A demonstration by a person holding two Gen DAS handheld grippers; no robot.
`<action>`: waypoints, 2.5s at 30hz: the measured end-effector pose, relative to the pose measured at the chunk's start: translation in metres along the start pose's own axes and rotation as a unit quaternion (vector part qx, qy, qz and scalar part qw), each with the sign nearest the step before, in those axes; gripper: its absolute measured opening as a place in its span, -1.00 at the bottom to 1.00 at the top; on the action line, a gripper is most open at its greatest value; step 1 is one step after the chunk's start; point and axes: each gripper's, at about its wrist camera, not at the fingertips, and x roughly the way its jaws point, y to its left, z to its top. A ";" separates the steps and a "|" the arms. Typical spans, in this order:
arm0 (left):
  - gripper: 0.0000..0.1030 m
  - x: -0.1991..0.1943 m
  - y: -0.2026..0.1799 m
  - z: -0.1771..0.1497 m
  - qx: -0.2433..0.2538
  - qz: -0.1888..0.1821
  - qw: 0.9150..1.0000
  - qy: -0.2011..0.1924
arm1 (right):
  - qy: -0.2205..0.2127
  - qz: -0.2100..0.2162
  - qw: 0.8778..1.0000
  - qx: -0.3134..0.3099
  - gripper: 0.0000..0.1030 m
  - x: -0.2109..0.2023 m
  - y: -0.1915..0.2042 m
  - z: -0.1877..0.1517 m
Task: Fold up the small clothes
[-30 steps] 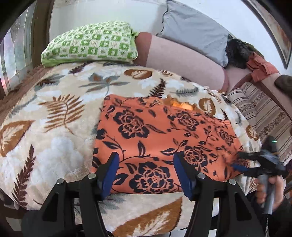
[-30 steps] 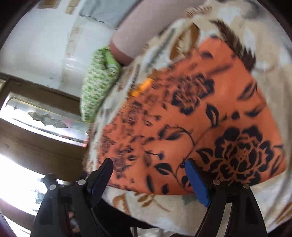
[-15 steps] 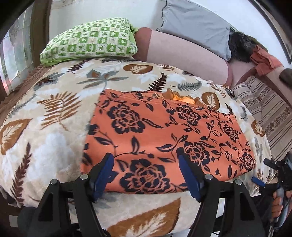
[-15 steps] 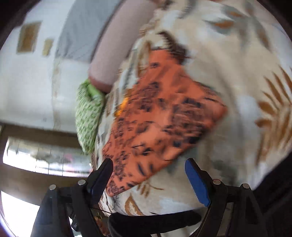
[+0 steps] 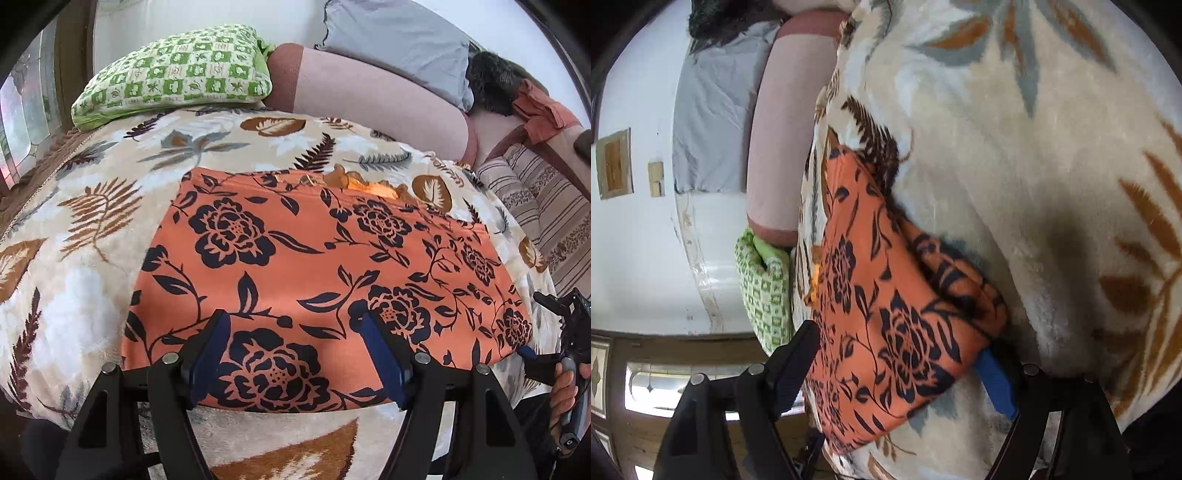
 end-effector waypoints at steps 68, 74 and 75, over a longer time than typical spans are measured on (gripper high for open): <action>0.50 -0.125 0.150 -0.003 -0.179 0.069 0.973 -0.126 | 0.069 -0.070 0.890 -0.446 -0.77 0.123 0.299 -0.183; 0.50 -0.137 0.197 -0.037 -0.220 0.087 0.966 -0.108 | 0.235 -0.185 0.818 -0.491 -0.73 0.284 0.230 -0.288; 0.51 -0.139 0.198 -0.041 -0.218 0.086 0.966 -0.109 | 0.219 -0.178 0.820 -0.498 -0.75 0.277 0.238 -0.292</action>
